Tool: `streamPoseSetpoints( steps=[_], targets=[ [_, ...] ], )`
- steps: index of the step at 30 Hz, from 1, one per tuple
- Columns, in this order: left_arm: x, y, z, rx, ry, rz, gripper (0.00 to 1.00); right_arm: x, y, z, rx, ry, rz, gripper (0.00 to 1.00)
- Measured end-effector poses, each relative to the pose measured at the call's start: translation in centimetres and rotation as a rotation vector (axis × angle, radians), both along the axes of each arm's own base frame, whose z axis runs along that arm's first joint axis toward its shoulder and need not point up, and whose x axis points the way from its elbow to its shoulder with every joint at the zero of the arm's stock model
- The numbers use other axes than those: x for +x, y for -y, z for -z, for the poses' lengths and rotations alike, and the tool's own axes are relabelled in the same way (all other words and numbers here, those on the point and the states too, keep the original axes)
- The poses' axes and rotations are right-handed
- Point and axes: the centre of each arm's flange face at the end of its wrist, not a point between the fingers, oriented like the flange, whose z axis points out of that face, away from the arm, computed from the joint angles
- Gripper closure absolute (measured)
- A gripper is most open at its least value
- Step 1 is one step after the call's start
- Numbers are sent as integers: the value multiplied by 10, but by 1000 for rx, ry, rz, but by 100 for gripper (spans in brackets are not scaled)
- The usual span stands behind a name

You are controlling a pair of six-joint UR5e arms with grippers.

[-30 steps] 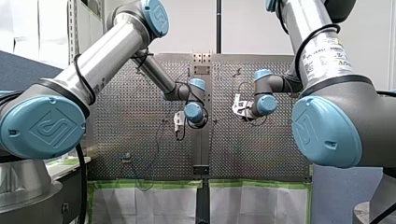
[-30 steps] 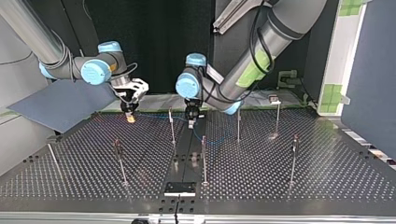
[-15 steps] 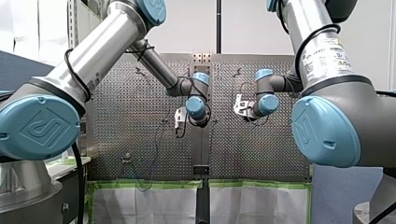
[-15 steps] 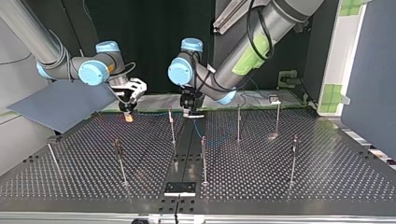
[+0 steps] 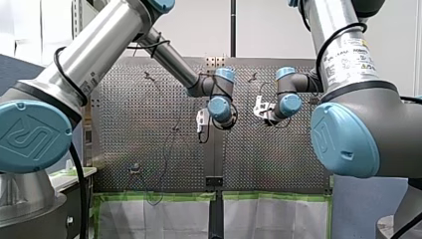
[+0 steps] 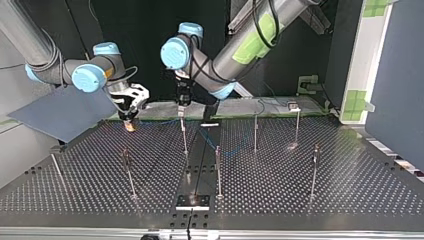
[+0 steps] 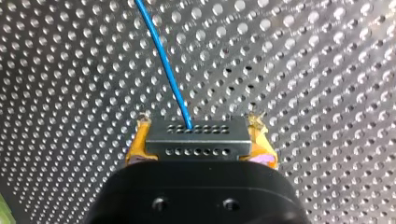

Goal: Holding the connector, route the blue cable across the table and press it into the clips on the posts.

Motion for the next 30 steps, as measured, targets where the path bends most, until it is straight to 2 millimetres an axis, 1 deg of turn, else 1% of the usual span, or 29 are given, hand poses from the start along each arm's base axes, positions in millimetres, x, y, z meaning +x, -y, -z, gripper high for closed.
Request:
streamPoseSetpoints(
  steps=[6, 11, 16, 23, 30],
  targets=[
    [-17, 25, -6, -38, 26, 43, 0, -10, 4, 1, 3, -1, 20, 100],
    [-22, 40, 1, -45, 6, 62, 0, -18, 9, 0, 3, 0, 35, 100],
    [-16, 47, 14, -41, -28, 56, 0, -25, 13, 1, 1, -1, 48, 100],
    [-2, 55, 35, -22, -72, 45, 0, -27, 15, 0, -3, -1, 54, 100],
    [-1, 69, 52, -13, -93, 39, 0, -27, 15, 0, -8, 0, 54, 100]
  ],
)
